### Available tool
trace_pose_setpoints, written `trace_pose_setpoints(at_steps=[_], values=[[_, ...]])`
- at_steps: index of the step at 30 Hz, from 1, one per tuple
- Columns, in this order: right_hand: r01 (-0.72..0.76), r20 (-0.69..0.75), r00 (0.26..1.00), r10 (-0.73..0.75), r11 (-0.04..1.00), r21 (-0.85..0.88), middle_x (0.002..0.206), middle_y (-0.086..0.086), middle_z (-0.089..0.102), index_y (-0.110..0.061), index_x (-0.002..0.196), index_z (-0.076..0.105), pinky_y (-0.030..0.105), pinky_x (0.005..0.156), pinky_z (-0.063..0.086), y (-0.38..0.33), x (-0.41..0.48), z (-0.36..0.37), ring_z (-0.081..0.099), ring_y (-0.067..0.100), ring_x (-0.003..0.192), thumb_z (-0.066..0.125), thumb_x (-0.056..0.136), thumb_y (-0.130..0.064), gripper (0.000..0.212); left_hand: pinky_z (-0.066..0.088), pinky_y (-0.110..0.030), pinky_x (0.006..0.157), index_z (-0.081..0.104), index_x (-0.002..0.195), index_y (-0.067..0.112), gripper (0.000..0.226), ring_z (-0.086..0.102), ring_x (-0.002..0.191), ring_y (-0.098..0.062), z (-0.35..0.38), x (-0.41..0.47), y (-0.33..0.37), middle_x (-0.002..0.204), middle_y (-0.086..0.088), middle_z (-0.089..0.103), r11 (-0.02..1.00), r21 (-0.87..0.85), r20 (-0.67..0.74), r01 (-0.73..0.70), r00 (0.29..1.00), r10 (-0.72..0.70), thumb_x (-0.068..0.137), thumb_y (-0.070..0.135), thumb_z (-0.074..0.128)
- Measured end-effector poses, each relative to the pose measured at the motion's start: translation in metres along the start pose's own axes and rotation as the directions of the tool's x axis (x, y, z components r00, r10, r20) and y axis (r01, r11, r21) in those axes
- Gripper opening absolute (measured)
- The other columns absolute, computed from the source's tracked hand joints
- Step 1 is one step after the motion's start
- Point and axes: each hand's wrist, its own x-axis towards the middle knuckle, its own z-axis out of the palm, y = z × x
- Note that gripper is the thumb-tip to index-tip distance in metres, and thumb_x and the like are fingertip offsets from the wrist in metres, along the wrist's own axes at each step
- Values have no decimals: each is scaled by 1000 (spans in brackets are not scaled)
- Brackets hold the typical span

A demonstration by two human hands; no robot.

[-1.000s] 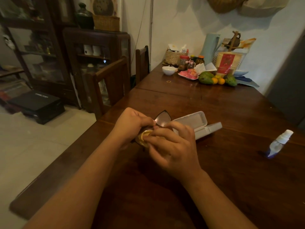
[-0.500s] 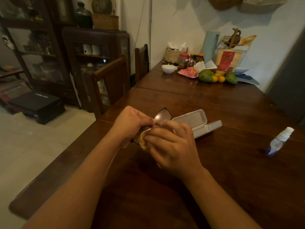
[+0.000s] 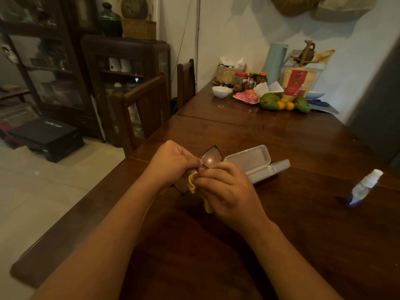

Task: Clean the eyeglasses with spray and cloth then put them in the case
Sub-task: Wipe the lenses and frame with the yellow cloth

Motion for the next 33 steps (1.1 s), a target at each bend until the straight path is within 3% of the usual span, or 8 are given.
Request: trace_pose_setpoints(at_steps=[4, 9, 13, 16, 21, 24, 28, 33], values=[[-138, 63, 990, 125, 951, 278, 118, -3, 65, -14, 116, 70, 30, 83, 55, 5, 1, -3, 61, 9, 107, 57, 96, -16, 23, 43, -13, 45, 77, 53, 20, 26, 61, 49, 3, -1, 4, -5, 50, 8, 69, 980, 196, 15, -22, 1000, 19, 79, 15, 78], [-368, 26, 922, 386, 854, 368, 107, -17, 65, -24, 106, 72, 11, 86, 47, 19, 10, -21, 58, -5, 106, 64, 91, 6, 34, 38, -12, 39, 74, 57, 26, 26, 59, 52, -2, -1, 7, -5, 63, 8, 70, 887, 460, 103, -34, 995, -15, 83, 22, 75], [-598, 34, 747, 664, 648, 472, 105, -26, 67, -42, 100, 70, 25, 89, 50, 43, 24, -37, 59, -4, 106, 69, 93, -16, 27, 44, -19, 44, 76, 67, 23, 21, 60, 54, -5, 1, 6, -7, 63, 5, 68, 814, 574, 196, -88, 980, -33, 87, 27, 71], [-682, 44, 676, 736, 602, 416, 107, -19, 70, -37, 103, 72, 35, 93, 53, 70, 40, -49, 62, 0, 105, 70, 94, -20, 20, 57, -28, 58, 73, 71, 25, 18, 66, 70, -12, 4, 8, -9, 74, 4, 69, 769, 630, 232, -108, 971, -53, 88, 30, 69], [-823, 192, 561, 805, 515, 240, 107, 1, 73, -25, 98, 75, 47, 93, 55, 114, 56, -57, 67, 20, 104, 72, 92, -12, 14, 63, -34, 65, 75, 74, 23, 18, 69, 71, -13, 7, 16, -15, 79, 3, 72, 765, 636, 217, -100, 975, -53, 88, 32, 67], [-817, 251, 572, 781, 569, 92, 102, 5, 73, -17, 103, 75, 37, 81, 56, 129, 53, -56, 66, 17, 92, 72, 93, -12, 12, 62, -33, 64, 73, 71, 24, 21, 68, 70, -12, 8, 18, -19, 76, 4, 71, 761, 642, 229, -92, 971, -75, 88, 34, 67], [-727, 405, 618, 674, 686, -33, 89, -5, 70, -23, 94, 73, 23, 65, 46, 135, 49, -64, 62, 9, 82, 69, 93, -9, 15, 60, -28, 56, 75, 71, 21, 24, 67, 63, -12, 8, 19, -23, 68, 4, 71, 741, 660, 226, -121, 973, -43, 87, 37, 66], [-655, 326, 695, 641, 752, -81, 91, -7, 70, -34, 82, 70, 25, 67, 45, 148, 49, -79, 61, 7, 85, 66, 93, -5, 32, 63, -35, 64, 77, 78, 22, 22, 68, 67, -11, 10, 20, -23, 72, 5, 72, 729, 670, 233, -138, 972, -30, 87, 40, 67]])
